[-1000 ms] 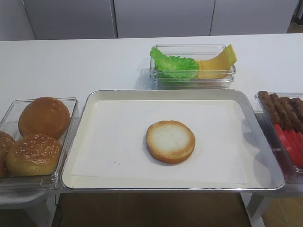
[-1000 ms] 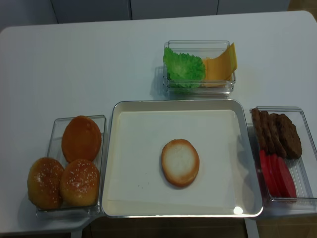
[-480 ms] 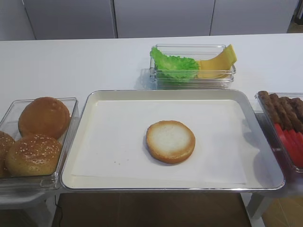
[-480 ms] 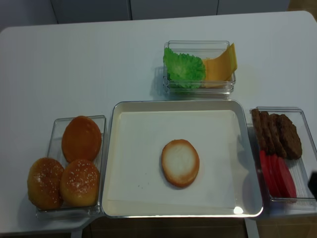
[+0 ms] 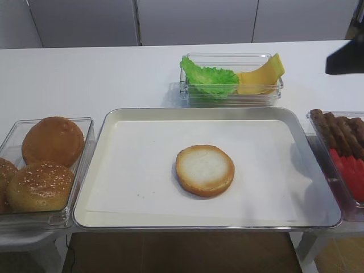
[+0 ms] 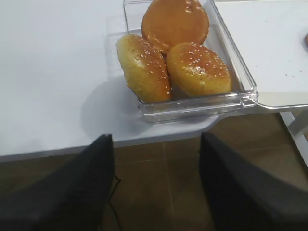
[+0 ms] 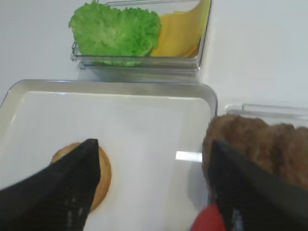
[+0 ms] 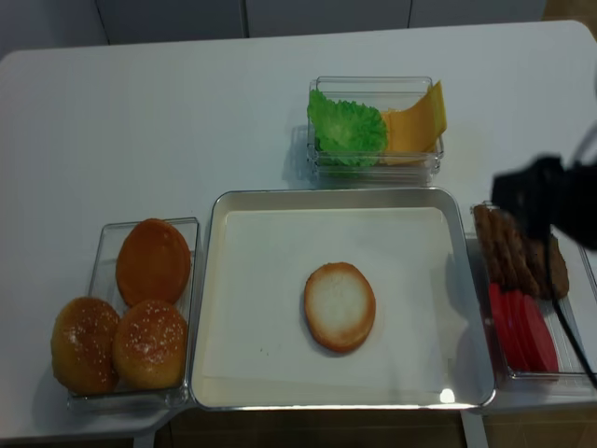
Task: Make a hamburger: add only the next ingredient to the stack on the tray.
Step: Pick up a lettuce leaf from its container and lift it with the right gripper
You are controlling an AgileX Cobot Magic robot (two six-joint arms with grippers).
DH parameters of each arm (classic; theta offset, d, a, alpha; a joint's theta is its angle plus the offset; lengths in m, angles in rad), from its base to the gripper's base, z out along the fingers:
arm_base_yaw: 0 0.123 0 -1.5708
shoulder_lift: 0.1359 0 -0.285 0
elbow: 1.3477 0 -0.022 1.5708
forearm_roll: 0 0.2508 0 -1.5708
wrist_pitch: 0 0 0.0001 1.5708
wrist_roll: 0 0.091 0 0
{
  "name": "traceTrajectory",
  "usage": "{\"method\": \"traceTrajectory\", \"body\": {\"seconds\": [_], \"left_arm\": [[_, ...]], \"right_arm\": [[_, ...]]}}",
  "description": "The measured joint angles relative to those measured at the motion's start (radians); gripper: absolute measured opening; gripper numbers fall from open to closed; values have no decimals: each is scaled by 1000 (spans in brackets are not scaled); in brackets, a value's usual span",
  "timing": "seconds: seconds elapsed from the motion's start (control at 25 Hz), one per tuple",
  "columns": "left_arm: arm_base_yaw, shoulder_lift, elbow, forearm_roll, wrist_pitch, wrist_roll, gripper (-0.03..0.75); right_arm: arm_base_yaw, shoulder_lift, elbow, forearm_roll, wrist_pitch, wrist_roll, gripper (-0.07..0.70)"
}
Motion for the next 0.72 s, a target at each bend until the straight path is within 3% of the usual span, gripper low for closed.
{"method": "traceTrajectory", "body": {"seconds": [0.12,0.44,0.72], "left_arm": [[0,0,0,0,0,0,422],[0,0,0,0,0,0,422],[0,0,0,0,0,0,422]], "right_arm": [[0,184,-139,71,17,-84,531],[30,641,-562,181,200,-166,531],[121,884,-821,183,226,-147,531]]}}
